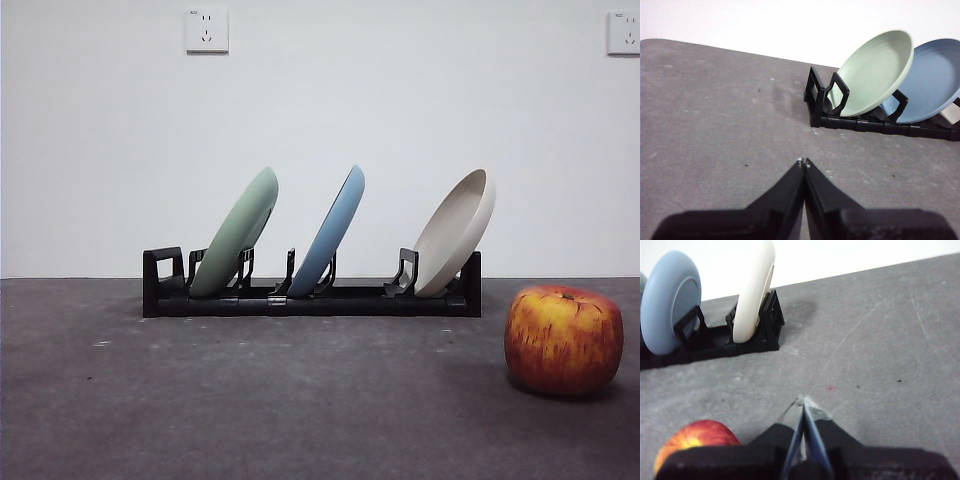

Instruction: Take the green plate from the plate rack,put the plate on the table,take the apple from the table,put the apple in the plate

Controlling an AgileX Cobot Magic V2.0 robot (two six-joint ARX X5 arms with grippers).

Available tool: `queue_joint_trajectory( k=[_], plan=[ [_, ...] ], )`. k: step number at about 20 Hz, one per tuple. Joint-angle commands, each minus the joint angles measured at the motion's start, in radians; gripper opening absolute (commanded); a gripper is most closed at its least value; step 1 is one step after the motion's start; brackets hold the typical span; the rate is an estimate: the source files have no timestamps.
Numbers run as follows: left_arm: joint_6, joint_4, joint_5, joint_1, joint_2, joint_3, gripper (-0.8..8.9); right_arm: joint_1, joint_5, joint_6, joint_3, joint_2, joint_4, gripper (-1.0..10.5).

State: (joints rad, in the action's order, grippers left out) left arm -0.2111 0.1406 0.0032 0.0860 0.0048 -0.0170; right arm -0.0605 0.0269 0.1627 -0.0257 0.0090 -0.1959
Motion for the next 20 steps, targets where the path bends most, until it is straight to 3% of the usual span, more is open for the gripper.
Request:
queue_joint_trajectory(
  k=[1, 3, 6, 10, 20],
  plan=[
    [-0.007, -0.006, 0.027, -0.003, -0.003, 0.013, -0.04, -0.001, 0.023, 0.211, 0.013, 0.000, 0.011, 0.0],
    [-0.027, -0.007, 0.071, -0.003, -0.003, 0.010, -0.06, -0.001, 0.051, 0.297, 0.013, 0.000, 0.011, 0.0],
    [-0.072, -0.009, 0.117, -0.003, -0.003, -0.005, -0.07, 0.000, 0.054, 0.300, 0.012, 0.002, 0.016, 0.0],
    [-0.105, 0.010, 0.139, -0.002, -0.003, -0.059, -0.07, -0.001, 0.120, 0.369, -0.026, 0.004, 0.020, -0.1],
    [-0.100, 0.137, 0.247, -0.002, 0.095, -0.320, -0.07, -0.002, 0.203, 0.357, -0.243, 0.083, 0.011, -0.1]
  ],
)
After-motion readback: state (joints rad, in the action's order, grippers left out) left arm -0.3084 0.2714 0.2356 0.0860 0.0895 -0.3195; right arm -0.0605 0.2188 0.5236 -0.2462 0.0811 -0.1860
